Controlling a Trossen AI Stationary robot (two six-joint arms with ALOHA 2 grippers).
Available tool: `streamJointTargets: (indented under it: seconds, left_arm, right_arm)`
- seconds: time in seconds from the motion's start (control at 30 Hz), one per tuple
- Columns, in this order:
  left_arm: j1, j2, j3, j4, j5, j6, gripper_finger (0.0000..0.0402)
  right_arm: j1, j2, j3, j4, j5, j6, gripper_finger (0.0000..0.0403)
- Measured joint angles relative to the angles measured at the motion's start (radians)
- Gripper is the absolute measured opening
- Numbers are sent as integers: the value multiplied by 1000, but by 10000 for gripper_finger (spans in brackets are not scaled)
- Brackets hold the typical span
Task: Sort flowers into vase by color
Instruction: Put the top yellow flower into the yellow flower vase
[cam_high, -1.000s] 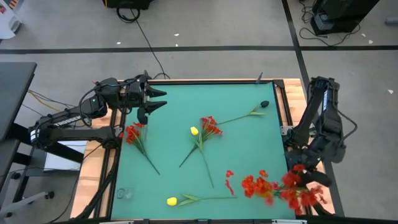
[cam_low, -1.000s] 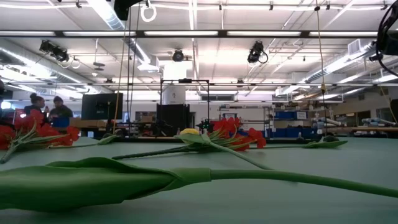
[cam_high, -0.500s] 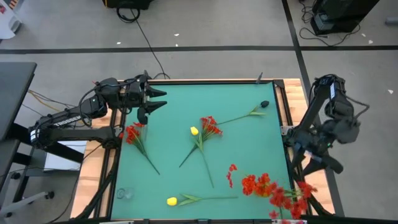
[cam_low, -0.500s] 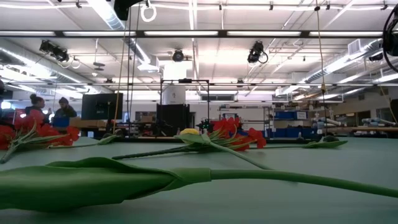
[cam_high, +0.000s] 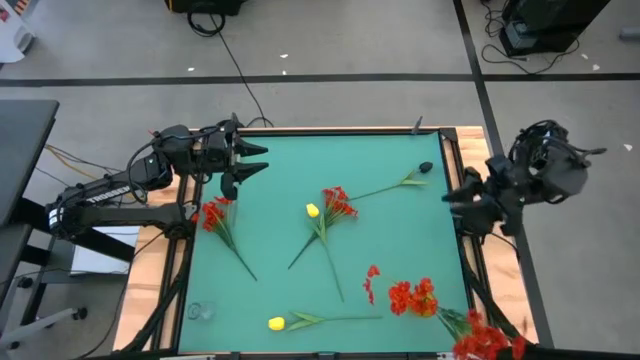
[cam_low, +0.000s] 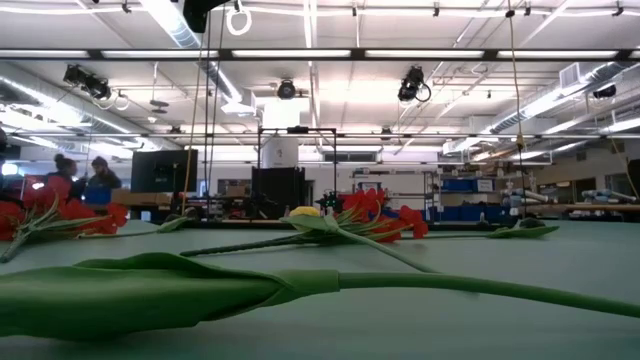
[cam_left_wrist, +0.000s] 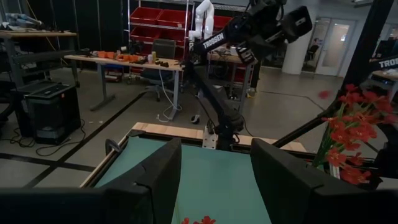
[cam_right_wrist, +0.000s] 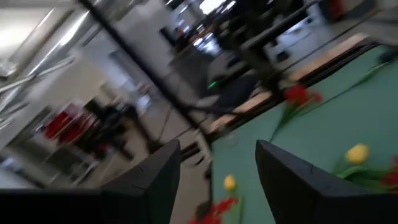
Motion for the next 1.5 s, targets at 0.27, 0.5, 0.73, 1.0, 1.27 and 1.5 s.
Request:
streamJointTargets:
  seconds: [0.27, 0.5, 0.73, 1.0, 1.27, 1.5]
  left_arm:
    - [0, 0, 0, 0, 0, 0, 199]
    - [0, 0, 0, 0, 0, 0, 199]
    - [0, 0, 0, 0, 0, 0, 199]
    - [0, 0, 0, 0, 0, -9, 199]
    - [0, 0, 0, 0, 0, -9, 199]
    - [0, 0, 0, 1, 0, -9, 199]
  right_arm:
    - [-263, 134, 0, 35, -35, 35, 215]
    - [-559, 370, -2, 46, -249, 147, 210]
    - [-751, 687, -2, 219, -629, 157, 185]
    - [-799, 993, -2, 336, -820, 369, 174]
    - [-794, 1195, -2, 431, -849, 449, 173]
    - [-794, 1264, -2, 443, -775, 459, 167]
